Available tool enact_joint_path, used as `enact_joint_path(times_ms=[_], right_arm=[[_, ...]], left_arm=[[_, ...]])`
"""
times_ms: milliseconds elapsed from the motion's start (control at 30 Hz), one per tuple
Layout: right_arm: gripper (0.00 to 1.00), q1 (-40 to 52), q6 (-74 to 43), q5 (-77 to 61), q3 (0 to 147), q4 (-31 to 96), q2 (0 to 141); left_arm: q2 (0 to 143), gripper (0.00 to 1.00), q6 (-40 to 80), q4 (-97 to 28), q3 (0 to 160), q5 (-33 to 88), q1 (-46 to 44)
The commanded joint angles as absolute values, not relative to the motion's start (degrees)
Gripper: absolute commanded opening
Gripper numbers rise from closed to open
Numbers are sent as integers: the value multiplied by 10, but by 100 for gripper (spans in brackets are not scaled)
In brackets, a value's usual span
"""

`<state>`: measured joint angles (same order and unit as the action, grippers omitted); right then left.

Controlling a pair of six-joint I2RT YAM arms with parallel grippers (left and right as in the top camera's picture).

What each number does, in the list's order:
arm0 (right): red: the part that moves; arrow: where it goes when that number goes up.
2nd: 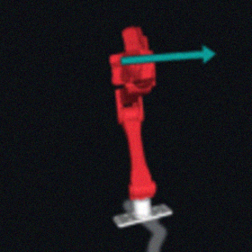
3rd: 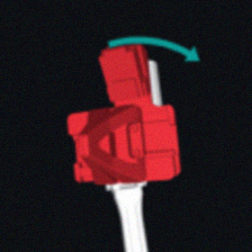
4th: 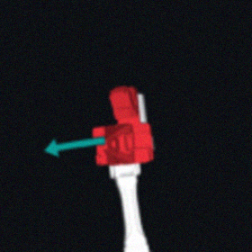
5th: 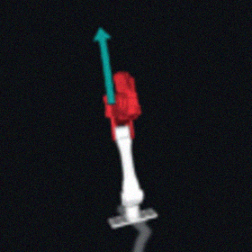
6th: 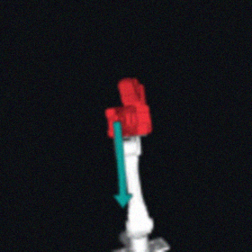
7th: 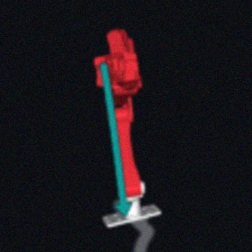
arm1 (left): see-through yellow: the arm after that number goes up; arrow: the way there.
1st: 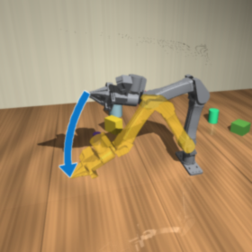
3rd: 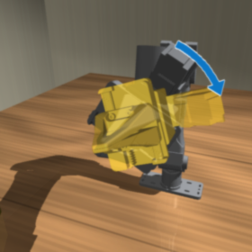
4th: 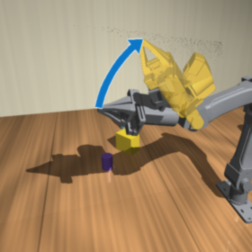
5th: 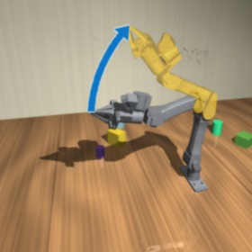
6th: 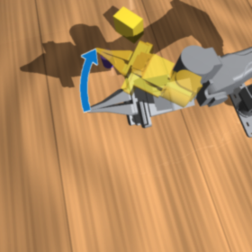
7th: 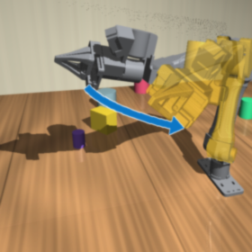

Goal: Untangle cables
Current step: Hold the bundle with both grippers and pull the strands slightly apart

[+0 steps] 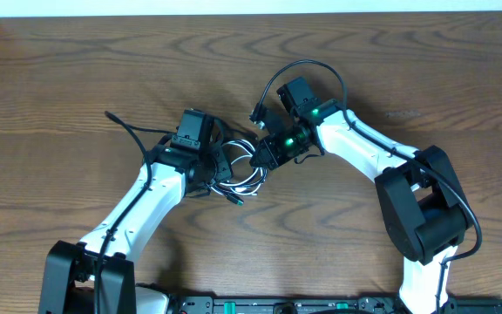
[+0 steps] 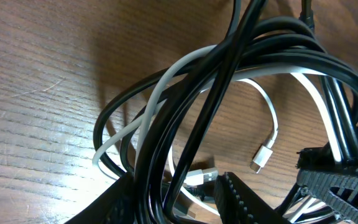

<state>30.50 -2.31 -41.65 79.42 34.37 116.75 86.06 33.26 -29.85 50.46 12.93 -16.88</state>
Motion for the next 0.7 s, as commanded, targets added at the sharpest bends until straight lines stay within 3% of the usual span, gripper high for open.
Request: enact_joint_path(times_ms=[0, 667], right_arm=[[1, 313, -10, -454, 795, 340, 1169], [1, 313, -1, -454, 795, 341, 1169]], left_arm=[[865, 41, 337, -294, 503, 128, -168], [865, 42, 335, -292, 503, 124, -168]])
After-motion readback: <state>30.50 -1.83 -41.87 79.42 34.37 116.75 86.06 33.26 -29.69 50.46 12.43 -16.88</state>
